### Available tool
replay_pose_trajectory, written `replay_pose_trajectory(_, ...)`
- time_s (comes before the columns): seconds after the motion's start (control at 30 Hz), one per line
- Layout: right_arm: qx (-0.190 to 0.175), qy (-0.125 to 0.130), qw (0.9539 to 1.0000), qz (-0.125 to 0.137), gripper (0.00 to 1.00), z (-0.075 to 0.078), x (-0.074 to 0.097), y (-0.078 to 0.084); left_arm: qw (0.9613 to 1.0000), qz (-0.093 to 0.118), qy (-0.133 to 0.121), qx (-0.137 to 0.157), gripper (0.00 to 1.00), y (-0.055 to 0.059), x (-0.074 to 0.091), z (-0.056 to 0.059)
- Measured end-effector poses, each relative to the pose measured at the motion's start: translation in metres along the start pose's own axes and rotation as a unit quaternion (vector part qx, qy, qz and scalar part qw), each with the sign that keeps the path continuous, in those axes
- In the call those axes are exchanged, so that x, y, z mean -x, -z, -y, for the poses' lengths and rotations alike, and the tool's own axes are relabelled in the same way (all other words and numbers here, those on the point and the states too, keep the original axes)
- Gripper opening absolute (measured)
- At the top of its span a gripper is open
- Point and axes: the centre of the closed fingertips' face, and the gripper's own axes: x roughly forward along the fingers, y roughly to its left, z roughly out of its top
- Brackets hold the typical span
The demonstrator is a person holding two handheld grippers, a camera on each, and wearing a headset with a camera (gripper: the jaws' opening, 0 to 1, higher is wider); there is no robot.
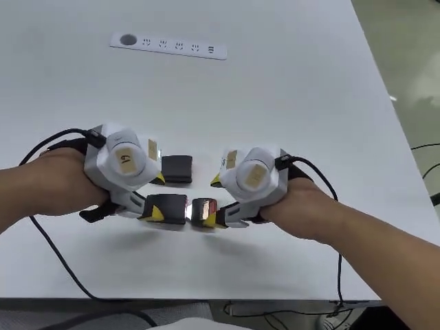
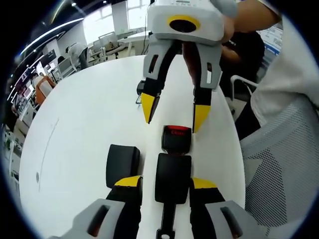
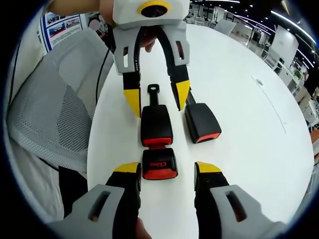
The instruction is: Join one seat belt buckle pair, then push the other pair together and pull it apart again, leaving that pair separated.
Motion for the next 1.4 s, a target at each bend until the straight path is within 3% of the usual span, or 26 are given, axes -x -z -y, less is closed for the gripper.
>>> replay_pose_trajectory(0.2,0.004,0.012,0.9999,0.001,0.40,0.015,0.016,0.000,0.9996,0.021,-0.016,-0.003,0.39,-0.023,0.010,-0.017)
replay_pose_trajectory(0.37,0.001,0.012,0.9999,0.000,0.40,0.027,0.022,0.011,0.9994,0.022,-0.025,-0.004,0.39,-0.025,0.006,-0.038)
replay_pose_trajectory(0.47,0.003,0.016,0.9999,-0.006,0.39,0.035,0.028,0.018,0.9994,0.017,-0.031,-0.001,0.38,-0.024,0.004,-0.042)
replay_pose_trajectory(0.5,-0.004,0.017,0.9998,-0.008,0.39,0.040,0.030,0.021,0.9986,0.027,-0.040,-0.021,0.37,-0.025,0.005,-0.051)
replay_pose_trajectory(0.53,-0.007,0.017,0.9998,-0.005,0.39,0.043,0.031,0.022,0.9984,0.033,-0.038,-0.027,0.37,-0.027,0.005,-0.052)
replay_pose_trajectory(0.73,-0.005,0.020,0.9994,-0.027,0.39,0.059,0.042,0.047,0.9995,0.018,-0.026,-0.003,0.38,-0.016,-0.001,-0.061)
replay_pose_trajectory(0.87,-0.004,0.027,0.9986,-0.045,0.39,0.074,0.049,0.073,0.9997,0.013,-0.020,-0.002,0.38,-0.011,-0.006,-0.065)
replay_pose_trajectory(1.03,-0.022,0.030,0.9975,-0.060,0.39,0.088,0.056,0.099,0.9999,-0.008,-0.012,0.005,0.39,0.011,-0.020,-0.075)
replay_pose_trajectory(1.13,-0.028,0.031,0.9967,-0.069,0.39,0.094,0.054,0.116,0.9998,-0.011,-0.011,0.008,0.40,0.010,-0.016,-0.075)
replay_pose_trajectory(1.3,-0.036,0.021,0.9964,-0.074,0.38,0.094,0.048,0.126,0.9998,-0.022,-0.002,0.003,0.39,0.018,-0.026,-0.075)
replay_pose_trajectory(1.4,-0.038,0.015,0.9965,-0.073,0.38,0.094,0.042,0.130,0.9993,-0.031,0.011,0.016,0.39,0.022,-0.029,-0.071)
